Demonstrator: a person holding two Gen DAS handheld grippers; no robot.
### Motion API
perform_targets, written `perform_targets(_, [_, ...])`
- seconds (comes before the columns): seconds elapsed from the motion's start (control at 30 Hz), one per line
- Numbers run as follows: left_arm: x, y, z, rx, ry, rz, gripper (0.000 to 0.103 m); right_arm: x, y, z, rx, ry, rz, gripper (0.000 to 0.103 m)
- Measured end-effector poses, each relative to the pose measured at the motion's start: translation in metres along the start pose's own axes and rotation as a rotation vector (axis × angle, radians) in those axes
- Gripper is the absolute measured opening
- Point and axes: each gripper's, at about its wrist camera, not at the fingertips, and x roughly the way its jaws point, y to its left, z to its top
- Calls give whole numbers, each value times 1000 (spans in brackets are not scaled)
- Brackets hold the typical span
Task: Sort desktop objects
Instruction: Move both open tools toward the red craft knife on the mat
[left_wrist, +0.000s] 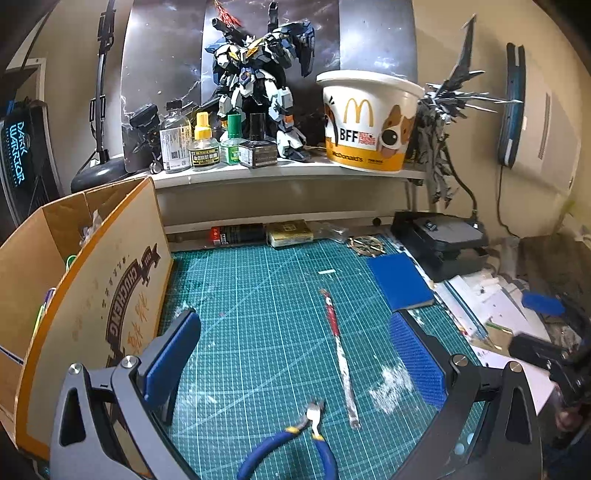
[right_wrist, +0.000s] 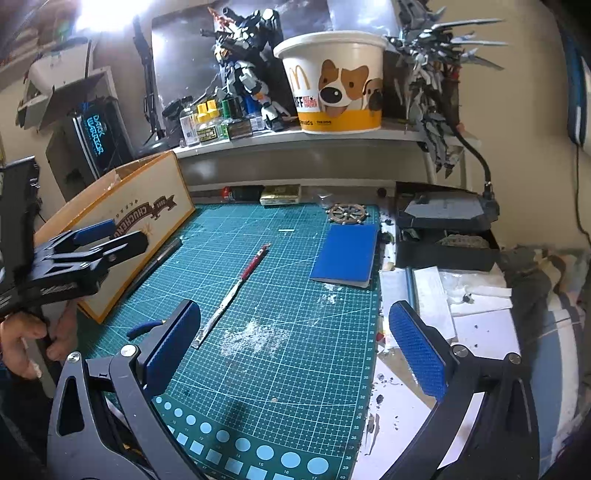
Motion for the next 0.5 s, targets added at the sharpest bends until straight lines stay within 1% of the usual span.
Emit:
perform_targets(0.23, [27,3,21,1,16,27,103,1,-6,-1,19,-5,16,103])
perform_targets(0.4, [63,9,37,-19,61,2,103,6,-9,-1,30,-8,31,103])
perform_targets(0.5, [85,12,44,-23,83,12,103,12,-13,1,29,-8,32,103])
